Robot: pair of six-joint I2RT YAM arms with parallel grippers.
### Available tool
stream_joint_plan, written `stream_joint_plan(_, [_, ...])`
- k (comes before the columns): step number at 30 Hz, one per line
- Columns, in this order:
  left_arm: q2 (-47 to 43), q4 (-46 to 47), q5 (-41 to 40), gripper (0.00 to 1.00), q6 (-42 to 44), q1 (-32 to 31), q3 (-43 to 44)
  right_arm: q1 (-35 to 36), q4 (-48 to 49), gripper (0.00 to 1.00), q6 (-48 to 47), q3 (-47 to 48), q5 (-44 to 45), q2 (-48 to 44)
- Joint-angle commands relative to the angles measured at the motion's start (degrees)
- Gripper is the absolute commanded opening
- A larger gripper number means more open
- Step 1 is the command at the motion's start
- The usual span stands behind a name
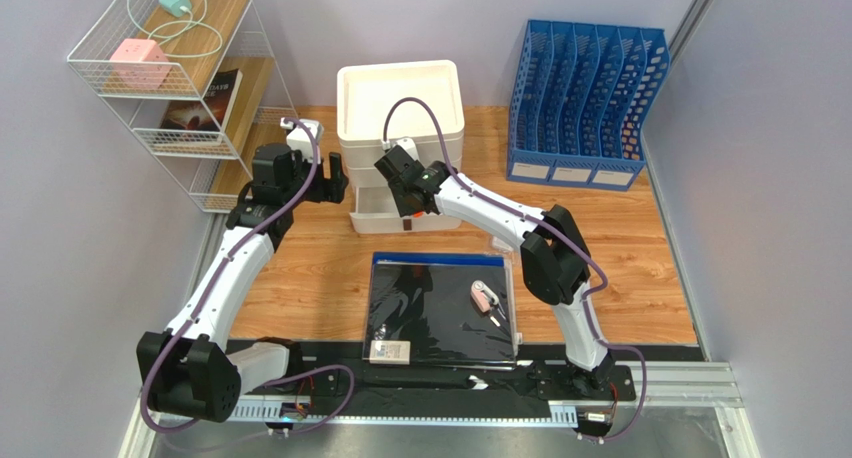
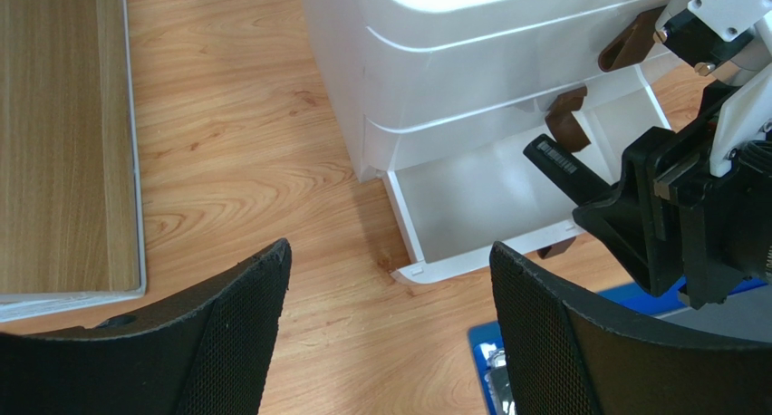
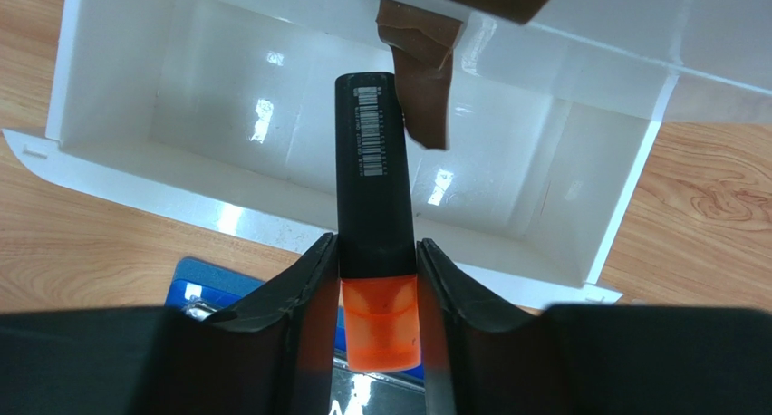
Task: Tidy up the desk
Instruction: Place the stationery in the drawer.
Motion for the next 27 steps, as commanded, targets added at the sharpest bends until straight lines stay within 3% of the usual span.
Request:
stream_joint_plan(1, [-1.13,2.0,0.63,0.85,0.16,0.49,-0.2,-0.78,0.48,0.4,-0.68,3.57,2.51,0.37])
stream_joint_plan(3, [-1.13,1.91,0.71,0.85,0.16,0.49,-0.2,-0.7,0.92,0.44,-0.41,3.39,4.1,-0.42])
stream_joint_plan(7, [-1.39,2.0,1.07,0.85,0.16,0.49,-0.29,-0.08,2.85,0.64,-1.03,0.68,4.89,-4.1])
stream_joint_plan(14, [-1.48,1.91,1.42,0.85,0.16,0.49,-0.55,2.55,4.44,0.65,-0.86,-3.45,12.44,-9.82])
stream_joint_plan(17, [-1.57,2.0,1.15,0.85,0.34,0.49,-0.64,4.22,6.54,0.59,0.89,-8.97,9.56,-14.3])
stream_joint_plan(19, [-1.48,2.0,1.24,0.85,0.34,0.49,-0.64,6.24,7.77,0.5,3.09,-11.89,8.41,-16.94])
stream_joint_plan(20, [-1.4,2.08,1.33,0.85,0.34,0.49,-0.64,7.03,9.26,0.42,5.45,-15.56,7.27,-17.64])
stream_joint_plan(21, [-1.4,2.17,1.5,0.85,0.25,0.49,-0.73,7.21,9.97,0.25,7.04,-17.25,6.83,-18.95])
stream_joint_plan(22, [-1.31,2.17,1.68,0.84,0.16,0.49,-0.64,7.3,11.02,0.19,8.45,-19.61,6.3,-19.58])
stream_joint_plan(24, [-1.22,2.09,1.6,0.84,0.08,0.49,-0.55,7.56,15.06,0.11,11.78,-25.85,6.03,-20.98])
stream_joint_plan(27, [-1.57,2.44,0.98,0.84,-0.1,0.49,-0.55,8.09,22.26,0.07,14.69,-33.57,7.0,-22.3])
